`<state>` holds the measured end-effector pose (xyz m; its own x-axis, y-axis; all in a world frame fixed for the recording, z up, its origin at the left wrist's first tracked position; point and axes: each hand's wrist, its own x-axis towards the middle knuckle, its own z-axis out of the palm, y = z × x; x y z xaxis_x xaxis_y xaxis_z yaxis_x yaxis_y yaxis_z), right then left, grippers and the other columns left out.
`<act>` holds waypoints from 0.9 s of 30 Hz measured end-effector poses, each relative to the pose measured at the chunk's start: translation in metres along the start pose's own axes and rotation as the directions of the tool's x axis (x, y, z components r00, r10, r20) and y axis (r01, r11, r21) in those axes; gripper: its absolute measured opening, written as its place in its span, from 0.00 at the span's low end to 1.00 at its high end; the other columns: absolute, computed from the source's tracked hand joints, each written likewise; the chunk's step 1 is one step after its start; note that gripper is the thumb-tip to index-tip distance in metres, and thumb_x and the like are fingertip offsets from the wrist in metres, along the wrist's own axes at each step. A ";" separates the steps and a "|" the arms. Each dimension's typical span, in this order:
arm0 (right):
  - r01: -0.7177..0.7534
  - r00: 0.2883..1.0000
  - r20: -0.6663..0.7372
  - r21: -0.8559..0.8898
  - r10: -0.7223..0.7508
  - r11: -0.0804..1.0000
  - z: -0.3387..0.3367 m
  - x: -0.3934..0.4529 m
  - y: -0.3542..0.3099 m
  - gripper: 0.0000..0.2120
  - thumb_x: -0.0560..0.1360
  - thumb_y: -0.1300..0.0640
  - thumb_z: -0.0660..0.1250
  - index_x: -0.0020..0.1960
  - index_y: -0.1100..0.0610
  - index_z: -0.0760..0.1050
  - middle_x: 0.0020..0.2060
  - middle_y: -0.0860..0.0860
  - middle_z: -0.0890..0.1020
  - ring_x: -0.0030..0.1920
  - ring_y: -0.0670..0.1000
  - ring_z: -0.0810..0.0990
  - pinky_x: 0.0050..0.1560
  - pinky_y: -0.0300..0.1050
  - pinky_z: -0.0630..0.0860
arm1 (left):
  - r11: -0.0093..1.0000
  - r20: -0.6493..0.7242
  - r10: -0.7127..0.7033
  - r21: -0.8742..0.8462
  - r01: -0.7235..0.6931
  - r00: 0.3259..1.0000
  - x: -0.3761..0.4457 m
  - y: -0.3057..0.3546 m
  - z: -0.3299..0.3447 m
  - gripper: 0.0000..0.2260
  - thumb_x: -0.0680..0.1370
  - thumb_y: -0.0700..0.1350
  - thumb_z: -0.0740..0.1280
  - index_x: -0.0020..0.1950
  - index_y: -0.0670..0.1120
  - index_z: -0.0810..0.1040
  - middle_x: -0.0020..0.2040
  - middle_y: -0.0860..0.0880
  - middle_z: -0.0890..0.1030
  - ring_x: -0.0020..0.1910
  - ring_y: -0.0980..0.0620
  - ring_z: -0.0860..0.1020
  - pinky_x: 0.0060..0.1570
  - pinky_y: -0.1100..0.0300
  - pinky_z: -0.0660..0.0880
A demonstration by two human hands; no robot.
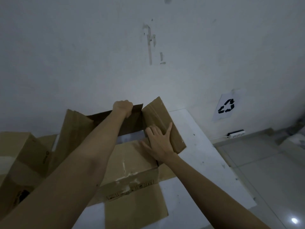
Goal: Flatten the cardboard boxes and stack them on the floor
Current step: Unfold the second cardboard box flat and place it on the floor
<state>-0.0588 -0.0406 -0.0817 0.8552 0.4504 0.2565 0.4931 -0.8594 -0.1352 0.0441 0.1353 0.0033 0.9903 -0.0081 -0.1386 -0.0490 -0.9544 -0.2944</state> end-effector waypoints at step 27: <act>-0.311 0.879 0.432 0.205 0.200 0.928 -0.063 0.022 0.006 0.22 0.74 0.35 0.61 0.64 0.43 0.73 0.78 0.55 0.51 0.77 0.61 0.40 0.64 0.74 0.29 | 0.978 0.090 -0.153 -0.128 0.163 0.984 -0.002 -0.045 0.011 0.31 0.81 0.57 0.58 0.80 0.53 0.48 0.80 0.48 0.46 0.78 0.43 0.44 0.71 0.32 0.43</act>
<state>-0.0472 -0.0509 -0.0167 0.9194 0.3293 -0.2153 0.2239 -0.8879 -0.4018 0.0426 0.1813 0.0069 0.9704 0.1645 -0.1765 0.1305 -0.9732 -0.1895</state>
